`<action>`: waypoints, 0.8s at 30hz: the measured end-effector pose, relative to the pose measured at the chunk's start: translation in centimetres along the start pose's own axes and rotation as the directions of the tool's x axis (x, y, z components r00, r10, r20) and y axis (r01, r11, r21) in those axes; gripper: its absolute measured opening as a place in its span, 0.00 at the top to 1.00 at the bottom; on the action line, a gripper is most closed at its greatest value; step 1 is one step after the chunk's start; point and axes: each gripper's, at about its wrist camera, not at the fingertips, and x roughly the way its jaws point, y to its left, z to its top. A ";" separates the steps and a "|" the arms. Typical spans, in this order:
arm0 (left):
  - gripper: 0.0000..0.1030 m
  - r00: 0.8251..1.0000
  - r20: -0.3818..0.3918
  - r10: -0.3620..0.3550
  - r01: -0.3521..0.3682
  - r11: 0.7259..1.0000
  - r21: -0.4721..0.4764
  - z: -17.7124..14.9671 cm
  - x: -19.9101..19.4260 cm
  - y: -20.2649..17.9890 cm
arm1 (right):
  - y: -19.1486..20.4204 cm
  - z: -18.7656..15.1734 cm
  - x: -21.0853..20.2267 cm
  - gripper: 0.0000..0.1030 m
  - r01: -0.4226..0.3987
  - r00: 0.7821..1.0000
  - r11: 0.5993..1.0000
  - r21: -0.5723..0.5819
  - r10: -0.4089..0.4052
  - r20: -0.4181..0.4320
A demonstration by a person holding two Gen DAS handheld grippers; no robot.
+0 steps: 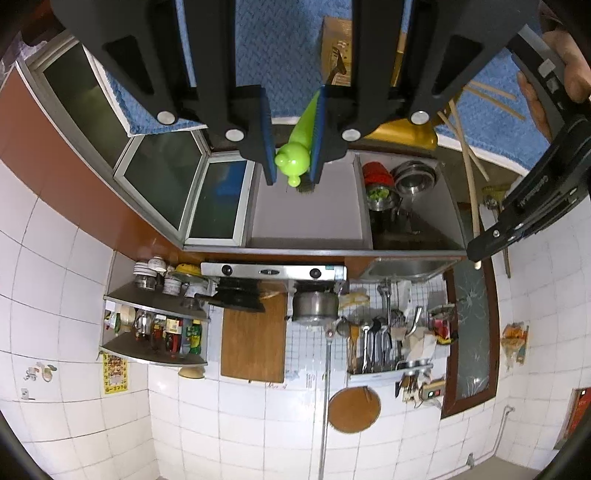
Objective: Organize utensils
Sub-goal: 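Drop the chopstick into the holder with the left gripper while the right gripper inserts the knife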
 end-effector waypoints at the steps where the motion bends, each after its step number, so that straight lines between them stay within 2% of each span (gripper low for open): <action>1: 0.96 1.000 -0.004 -0.001 0.001 1.000 -0.007 -0.3 0.3 0.2 | 0.2 -0.3 0.2 0.82 -0.002 1.000 1.000 -0.006 0.002 -0.008; 4: 0.96 1.000 -0.014 0.007 -0.008 1.000 -0.020 -1.1 0.6 0.5 | 0.8 -1.0 0.9 0.82 -0.015 0.999 1.000 -0.015 0.015 -0.034; 7: 0.95 0.999 -0.014 0.034 -0.034 0.999 0.017 -1.9 0.7 0.4 | 1.3 -1.7 1.6 0.82 -0.020 0.998 1.000 -0.022 0.019 -0.053; 17: 0.93 0.994 -0.089 0.061 -0.058 0.998 0.037 -5.0 -0.2 1.4 | 1.7 -6.6 4.4 0.82 -0.057 0.989 0.998 0.009 0.058 -0.134; 20: 0.92 0.991 -0.114 0.073 -0.069 0.997 0.042 -5.6 -0.7 1.8 | 2.0 -7.1 4.3 0.82 -0.043 0.994 0.999 -0.008 0.042 -0.098; 21: 0.89 0.989 -0.129 0.075 -0.069 0.997 0.045 -5.6 -0.7 2.0 | 1.8 -7.0 4.2 0.81 -0.055 0.994 0.998 0.008 0.055 -0.097; 22: 0.80 0.987 -0.144 0.078 -0.072 0.996 0.046 -5.6 -0.8 2.1 | 1.7 -7.0 4.1 0.81 -0.076 0.992 0.997 0.027 0.078 -0.096; 24: 0.68 0.985 -0.157 0.070 -0.064 0.997 0.043 -5.4 -1.4 2.4 | 1.4 -6.7 3.5 0.71 -0.093 0.991 0.995 0.048 0.097 -0.095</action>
